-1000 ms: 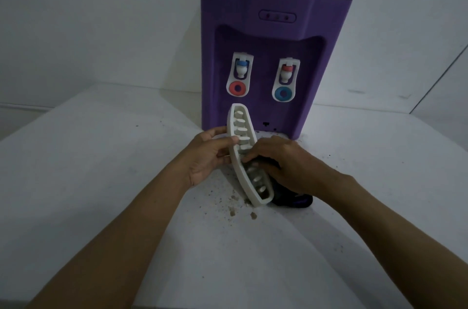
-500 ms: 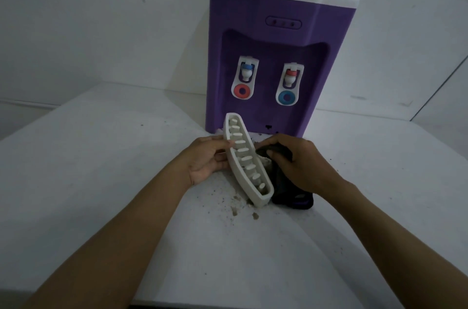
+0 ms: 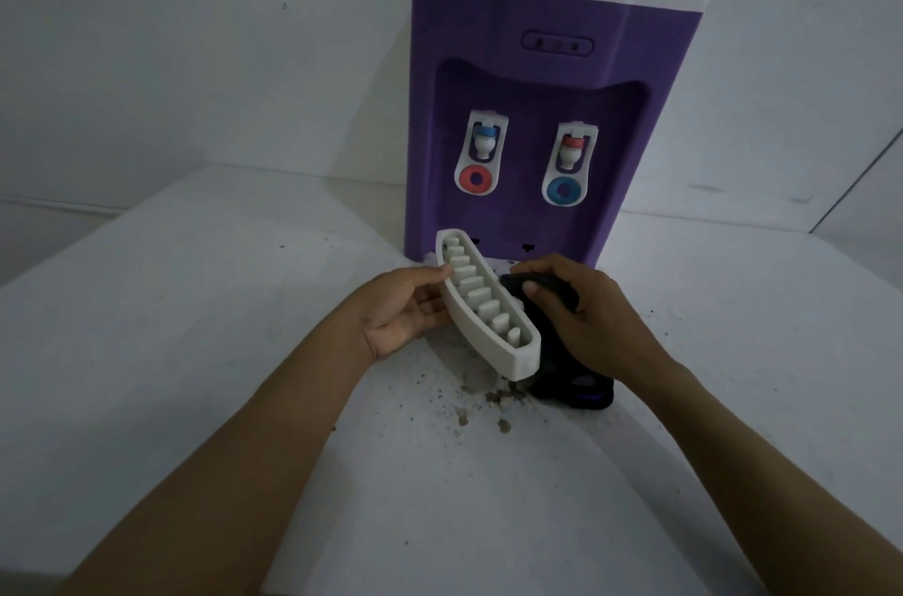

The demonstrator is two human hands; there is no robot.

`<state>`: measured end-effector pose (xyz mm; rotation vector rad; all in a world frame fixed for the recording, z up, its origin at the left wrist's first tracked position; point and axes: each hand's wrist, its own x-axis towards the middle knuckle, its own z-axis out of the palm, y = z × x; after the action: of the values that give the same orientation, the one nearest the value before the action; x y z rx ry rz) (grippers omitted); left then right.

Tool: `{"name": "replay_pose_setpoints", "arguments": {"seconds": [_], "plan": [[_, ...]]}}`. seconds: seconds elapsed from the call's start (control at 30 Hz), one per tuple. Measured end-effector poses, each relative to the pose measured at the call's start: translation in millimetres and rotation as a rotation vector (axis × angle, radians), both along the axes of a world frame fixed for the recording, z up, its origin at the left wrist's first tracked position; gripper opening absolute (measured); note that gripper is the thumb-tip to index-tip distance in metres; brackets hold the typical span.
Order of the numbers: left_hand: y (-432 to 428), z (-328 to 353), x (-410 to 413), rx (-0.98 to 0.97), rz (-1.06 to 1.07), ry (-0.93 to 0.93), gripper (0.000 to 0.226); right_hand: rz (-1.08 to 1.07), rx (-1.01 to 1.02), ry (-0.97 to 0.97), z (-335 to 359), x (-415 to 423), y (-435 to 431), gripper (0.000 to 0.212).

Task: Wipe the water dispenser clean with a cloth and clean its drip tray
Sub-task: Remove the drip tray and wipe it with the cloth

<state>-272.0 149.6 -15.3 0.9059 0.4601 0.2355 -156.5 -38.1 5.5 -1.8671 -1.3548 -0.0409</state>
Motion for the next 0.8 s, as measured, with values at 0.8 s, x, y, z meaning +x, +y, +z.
{"name": "replay_pose_setpoints", "arguments": {"seconds": [0.8], "plan": [[-1,-2,2,0.028,-0.037,0.025,0.032,0.044,0.092,0.096,-19,5,-1,0.016]]}}
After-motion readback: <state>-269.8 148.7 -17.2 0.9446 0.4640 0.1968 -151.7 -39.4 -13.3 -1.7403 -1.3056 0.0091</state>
